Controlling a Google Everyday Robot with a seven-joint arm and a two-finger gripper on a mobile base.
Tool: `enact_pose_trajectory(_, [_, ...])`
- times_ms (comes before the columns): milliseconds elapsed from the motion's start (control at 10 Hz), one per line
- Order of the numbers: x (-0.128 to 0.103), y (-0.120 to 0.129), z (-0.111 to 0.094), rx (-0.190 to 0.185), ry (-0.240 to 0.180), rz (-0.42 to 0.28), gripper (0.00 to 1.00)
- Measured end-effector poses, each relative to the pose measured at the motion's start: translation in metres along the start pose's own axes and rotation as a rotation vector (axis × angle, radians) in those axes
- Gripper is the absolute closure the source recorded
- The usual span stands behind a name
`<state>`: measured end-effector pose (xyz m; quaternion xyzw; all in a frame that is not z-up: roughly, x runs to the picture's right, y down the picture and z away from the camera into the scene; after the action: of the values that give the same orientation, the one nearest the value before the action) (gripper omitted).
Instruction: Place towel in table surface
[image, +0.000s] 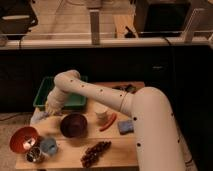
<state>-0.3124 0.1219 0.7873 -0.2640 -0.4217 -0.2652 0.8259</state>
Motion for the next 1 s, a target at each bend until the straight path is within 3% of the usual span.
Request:
enact_pose_trajectory(200, [0.014, 0.002, 0.011, -0.024, -0.006, 0.027, 0.91])
enact_pose_trajectory(700, [0.031, 0.001, 0.028, -0.083, 0.007, 0.068, 0.4])
enact_pose_trajectory(900, [0.031, 0.001, 0.028, -0.097, 0.019, 0.07, 0.22])
enact_pose_trajectory(1000, [0.029, 0.0, 0.029, -0.102, 0.024, 0.067, 0.2])
